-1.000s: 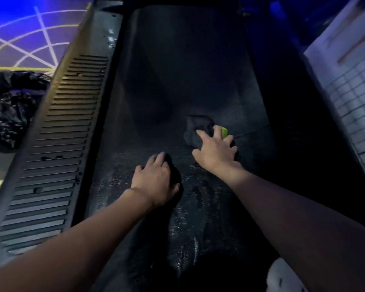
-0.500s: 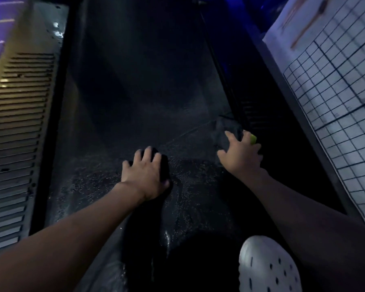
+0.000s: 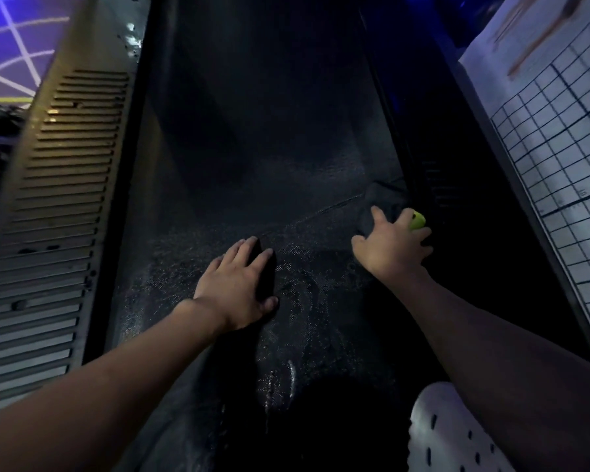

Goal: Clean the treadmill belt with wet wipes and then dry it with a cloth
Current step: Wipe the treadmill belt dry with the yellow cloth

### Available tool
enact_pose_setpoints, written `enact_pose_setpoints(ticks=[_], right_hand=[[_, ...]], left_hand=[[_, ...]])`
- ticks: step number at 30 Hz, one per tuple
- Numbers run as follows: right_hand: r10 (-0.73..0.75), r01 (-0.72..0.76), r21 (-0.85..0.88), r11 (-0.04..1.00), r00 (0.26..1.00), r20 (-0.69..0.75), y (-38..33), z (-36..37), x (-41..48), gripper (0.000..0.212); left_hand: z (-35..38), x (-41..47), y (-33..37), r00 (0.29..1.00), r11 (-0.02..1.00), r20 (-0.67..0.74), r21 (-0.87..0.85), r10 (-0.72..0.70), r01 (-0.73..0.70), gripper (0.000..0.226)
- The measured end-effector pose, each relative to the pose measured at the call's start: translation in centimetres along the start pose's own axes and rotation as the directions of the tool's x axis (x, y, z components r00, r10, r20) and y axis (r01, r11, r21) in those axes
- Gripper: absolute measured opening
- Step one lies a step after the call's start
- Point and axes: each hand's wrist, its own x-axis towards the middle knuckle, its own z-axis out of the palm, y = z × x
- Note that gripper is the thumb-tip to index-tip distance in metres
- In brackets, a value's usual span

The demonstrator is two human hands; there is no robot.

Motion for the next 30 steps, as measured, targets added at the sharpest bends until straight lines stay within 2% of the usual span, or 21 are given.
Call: enact_pose_setpoints(ticks=[6,13,17,19,21,24,28,30], right_hand=[[-0.138,0.138,-0.020,0.990,0.990,0.008,-6.0,1.0,-2.2,0.067],[-0.360,0.363,-0.038,0.931,0.931,0.065,-17.1,3.0,-7.4,0.066],[-0.464,0.468,-0.020,0.884,0.880,0.099,-22.1,3.8,-10.5,0.069],[-0.499,0.505,-0.015,0.863,0.858,0.122,-24.6,4.4,-12.5,0.075],[-0.515,0.521,0.010,0.854,0.841,0.165,-27.0,4.7,-14.4,0.084],[-0.589,0.588,0.076,0.805,0.778,0.218,-28.8,4.6,-15.5,0.084],[-0.735,0.729,0.111,0.676,0.656,0.172,-27.1,4.8,-13.7,0.064],[-0.768,0.758,0.128,0.640,0.625,0.143,-26.3,4.8,-12.9,0.055]], left_hand=[[0.1,-2.8,-2.3,0.999,0.999,-0.009,-0.013,-0.043,0.043,0.087],[0.0,-7.1,-5.9,0.956,0.958,-0.068,-0.006,-0.285,0.285,0.078],[0.7,-9.3,-7.6,0.937,0.944,-0.115,-0.060,-0.329,0.324,0.077],[1.0,-10.1,-8.2,0.928,0.933,-0.109,-0.087,-0.357,0.349,0.081],[1.1,-10.2,-9.1,0.921,0.921,-0.057,-0.086,-0.386,0.381,0.100],[1.4,-9.7,-10.0,0.919,0.918,0.006,-0.032,-0.395,0.395,0.120],[0.8,-8.6,-9.2,0.909,0.909,0.024,0.027,-0.416,0.415,0.117],[0.1,-7.5,-8.4,0.890,0.894,0.092,-0.003,-0.446,0.448,0.118]])
